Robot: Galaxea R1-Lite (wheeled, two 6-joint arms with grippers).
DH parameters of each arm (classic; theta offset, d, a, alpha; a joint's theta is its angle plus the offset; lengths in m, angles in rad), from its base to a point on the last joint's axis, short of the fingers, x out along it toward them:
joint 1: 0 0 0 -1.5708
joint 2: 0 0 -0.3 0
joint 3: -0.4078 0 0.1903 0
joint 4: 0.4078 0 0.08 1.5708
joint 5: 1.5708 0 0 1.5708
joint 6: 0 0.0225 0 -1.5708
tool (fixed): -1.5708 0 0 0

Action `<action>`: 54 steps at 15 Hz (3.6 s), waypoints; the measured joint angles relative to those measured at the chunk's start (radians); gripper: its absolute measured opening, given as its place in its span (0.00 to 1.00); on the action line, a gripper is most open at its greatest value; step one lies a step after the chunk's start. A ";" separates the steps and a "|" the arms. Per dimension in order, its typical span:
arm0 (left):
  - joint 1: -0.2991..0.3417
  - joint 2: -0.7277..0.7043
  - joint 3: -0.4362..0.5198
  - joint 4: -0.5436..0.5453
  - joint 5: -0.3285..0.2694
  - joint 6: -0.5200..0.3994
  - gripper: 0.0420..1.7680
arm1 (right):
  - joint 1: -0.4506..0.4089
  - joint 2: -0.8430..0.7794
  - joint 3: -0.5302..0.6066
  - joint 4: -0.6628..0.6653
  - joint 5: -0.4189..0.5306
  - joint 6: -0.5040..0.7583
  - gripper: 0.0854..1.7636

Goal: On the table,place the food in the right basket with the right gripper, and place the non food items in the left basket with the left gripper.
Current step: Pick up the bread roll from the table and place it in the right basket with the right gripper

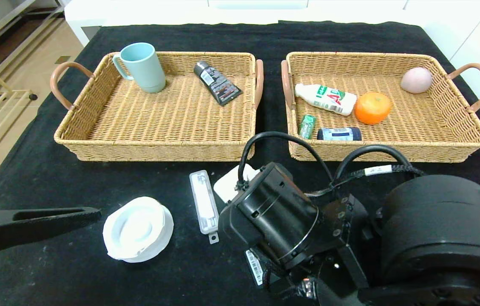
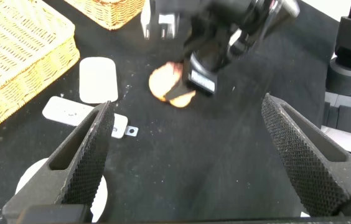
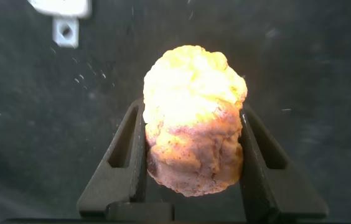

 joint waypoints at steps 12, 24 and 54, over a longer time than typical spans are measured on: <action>0.000 0.008 0.005 0.004 0.000 0.000 0.97 | -0.286 -0.219 -0.012 -0.063 -0.001 -0.072 0.47; -0.001 0.004 0.003 0.003 -0.001 0.003 0.97 | -0.610 -0.193 -0.069 -0.434 -0.003 -0.190 0.47; -0.002 0.017 0.011 0.010 -0.003 0.008 0.97 | -0.747 -0.204 0.067 -0.500 -0.011 -0.183 0.91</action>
